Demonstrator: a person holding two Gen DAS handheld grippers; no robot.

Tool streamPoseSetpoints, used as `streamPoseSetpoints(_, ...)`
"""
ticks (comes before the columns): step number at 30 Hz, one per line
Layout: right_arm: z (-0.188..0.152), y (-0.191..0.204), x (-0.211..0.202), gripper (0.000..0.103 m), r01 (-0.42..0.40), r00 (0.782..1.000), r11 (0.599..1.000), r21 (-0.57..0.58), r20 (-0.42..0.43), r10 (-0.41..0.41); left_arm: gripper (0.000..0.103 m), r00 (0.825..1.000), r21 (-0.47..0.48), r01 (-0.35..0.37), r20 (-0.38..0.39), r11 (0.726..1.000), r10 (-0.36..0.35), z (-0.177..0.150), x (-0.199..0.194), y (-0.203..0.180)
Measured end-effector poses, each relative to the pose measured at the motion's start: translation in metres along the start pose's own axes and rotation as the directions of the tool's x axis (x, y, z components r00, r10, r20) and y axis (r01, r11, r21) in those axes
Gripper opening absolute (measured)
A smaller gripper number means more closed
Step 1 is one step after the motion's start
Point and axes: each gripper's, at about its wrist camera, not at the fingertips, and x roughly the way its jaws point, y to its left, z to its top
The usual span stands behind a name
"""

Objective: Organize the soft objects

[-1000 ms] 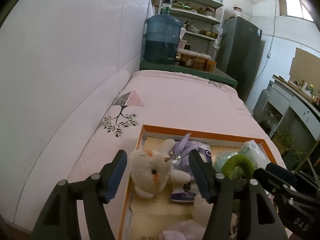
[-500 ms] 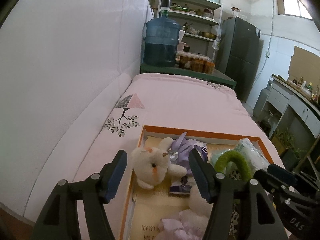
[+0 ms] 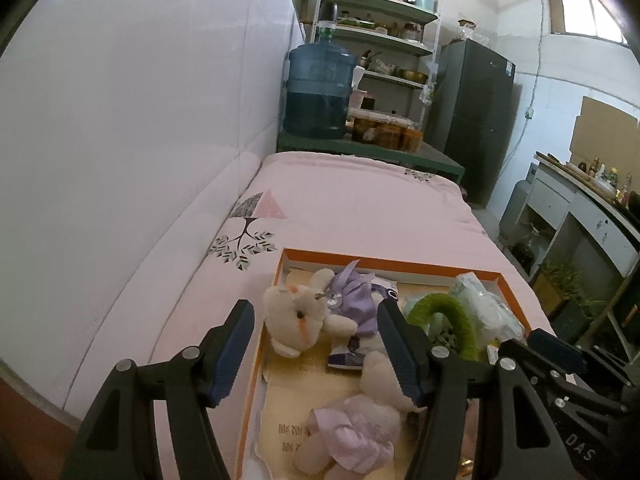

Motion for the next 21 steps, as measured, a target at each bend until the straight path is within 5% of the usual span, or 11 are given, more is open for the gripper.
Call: streamPoseSetpoints(21,-0.006,0.011,-0.037,0.044,0.014,0.999,1.000,-0.005,0.034,-0.014,0.063,1.000,0.020,0.007,0.021,1.000,-0.008,-0.006,-0.041,-0.007)
